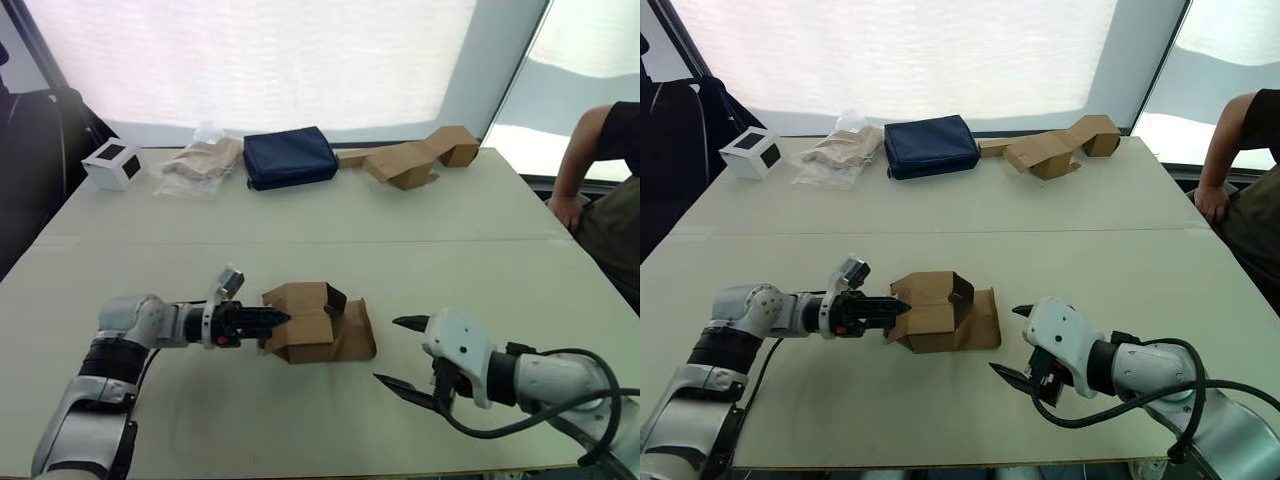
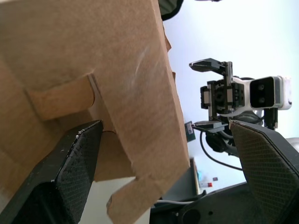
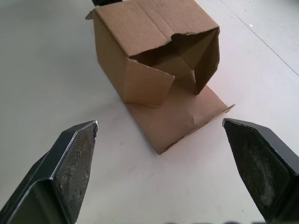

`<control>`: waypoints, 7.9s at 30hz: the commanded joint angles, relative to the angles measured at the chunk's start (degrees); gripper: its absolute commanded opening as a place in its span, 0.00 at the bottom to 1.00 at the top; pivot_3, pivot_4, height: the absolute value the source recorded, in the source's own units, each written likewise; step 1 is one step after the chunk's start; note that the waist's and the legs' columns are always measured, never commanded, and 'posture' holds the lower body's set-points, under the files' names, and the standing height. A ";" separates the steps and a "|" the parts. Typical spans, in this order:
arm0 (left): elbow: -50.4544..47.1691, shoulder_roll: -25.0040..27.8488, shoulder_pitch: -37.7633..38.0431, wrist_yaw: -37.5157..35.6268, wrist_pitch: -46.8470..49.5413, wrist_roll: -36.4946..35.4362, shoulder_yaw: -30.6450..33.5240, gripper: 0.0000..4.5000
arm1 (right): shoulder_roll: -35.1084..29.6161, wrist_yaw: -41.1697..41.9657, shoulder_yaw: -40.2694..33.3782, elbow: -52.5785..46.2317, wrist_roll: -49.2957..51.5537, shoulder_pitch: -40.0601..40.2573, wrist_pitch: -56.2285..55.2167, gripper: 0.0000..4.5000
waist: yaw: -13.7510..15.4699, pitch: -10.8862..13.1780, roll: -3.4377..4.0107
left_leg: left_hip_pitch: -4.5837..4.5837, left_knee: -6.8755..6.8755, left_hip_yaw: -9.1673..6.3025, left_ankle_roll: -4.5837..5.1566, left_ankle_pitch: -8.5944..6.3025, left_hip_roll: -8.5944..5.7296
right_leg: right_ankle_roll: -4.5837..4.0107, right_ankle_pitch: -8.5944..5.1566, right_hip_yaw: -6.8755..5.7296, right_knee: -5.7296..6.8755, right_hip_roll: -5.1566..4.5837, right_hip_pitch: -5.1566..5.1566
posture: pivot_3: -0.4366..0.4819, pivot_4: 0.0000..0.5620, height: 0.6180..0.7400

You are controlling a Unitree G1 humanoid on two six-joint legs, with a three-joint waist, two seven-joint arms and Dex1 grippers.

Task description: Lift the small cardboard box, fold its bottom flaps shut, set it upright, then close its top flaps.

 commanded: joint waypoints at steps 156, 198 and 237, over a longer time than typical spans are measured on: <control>-11.27 -2.92 -25.05 -5.51 -32.30 8.39 0.10 0.02 | 5.13 -10.75 -11.90 43.84 22.90 -31.50 -8.70 0.03 | -0.34 0.30 0.43 | -1.03 0.86 0.20 0.45 -0.23 0.04 | 0.13 0.07 0.29 0.34 0.08 -0.89 | 0.48 0.27 1.00; -10.28 -3.46 -26.42 -4.68 -27.27 4.67 2.00 0.02 | 36.02 -17.88 -13.52 31.35 55.86 -27.08 -7.74 0.51 | -0.30 0.32 0.51 | -1.02 0.87 0.19 0.44 -0.23 0.06 | 0.13 0.08 0.33 0.44 0.05 -0.94 | 0.48 0.27 1.00; -10.33 -3.38 -25.27 -3.26 -26.86 4.01 2.73 0.02 | 36.63 -17.94 -10.88 33.15 57.99 -24.83 -11.60 0.99 | -0.35 0.32 0.52 | -1.01 0.87 0.19 0.44 -0.23 0.06 | 0.13 0.08 0.34 0.44 0.05 -0.93 | 0.48 0.27 1.00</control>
